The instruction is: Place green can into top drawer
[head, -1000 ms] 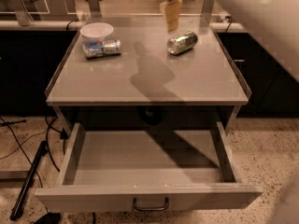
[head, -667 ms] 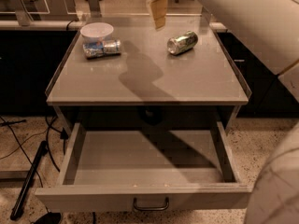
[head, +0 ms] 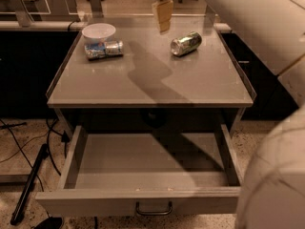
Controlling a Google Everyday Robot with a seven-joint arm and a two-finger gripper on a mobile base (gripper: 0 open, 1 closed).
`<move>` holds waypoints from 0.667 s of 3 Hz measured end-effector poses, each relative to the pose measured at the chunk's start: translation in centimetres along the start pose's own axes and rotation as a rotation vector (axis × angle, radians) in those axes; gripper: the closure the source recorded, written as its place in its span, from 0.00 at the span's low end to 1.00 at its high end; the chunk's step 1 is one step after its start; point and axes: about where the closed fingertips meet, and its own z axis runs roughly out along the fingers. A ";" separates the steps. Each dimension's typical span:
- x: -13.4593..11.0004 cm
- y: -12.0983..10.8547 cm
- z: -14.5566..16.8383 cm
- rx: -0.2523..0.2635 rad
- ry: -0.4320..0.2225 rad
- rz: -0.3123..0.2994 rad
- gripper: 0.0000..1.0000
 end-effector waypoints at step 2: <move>2.5 2.1 5.7 -0.075 -0.143 0.110 0.00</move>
Offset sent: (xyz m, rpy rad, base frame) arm 0.0711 -0.0455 -0.0672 0.2012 0.2185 0.0008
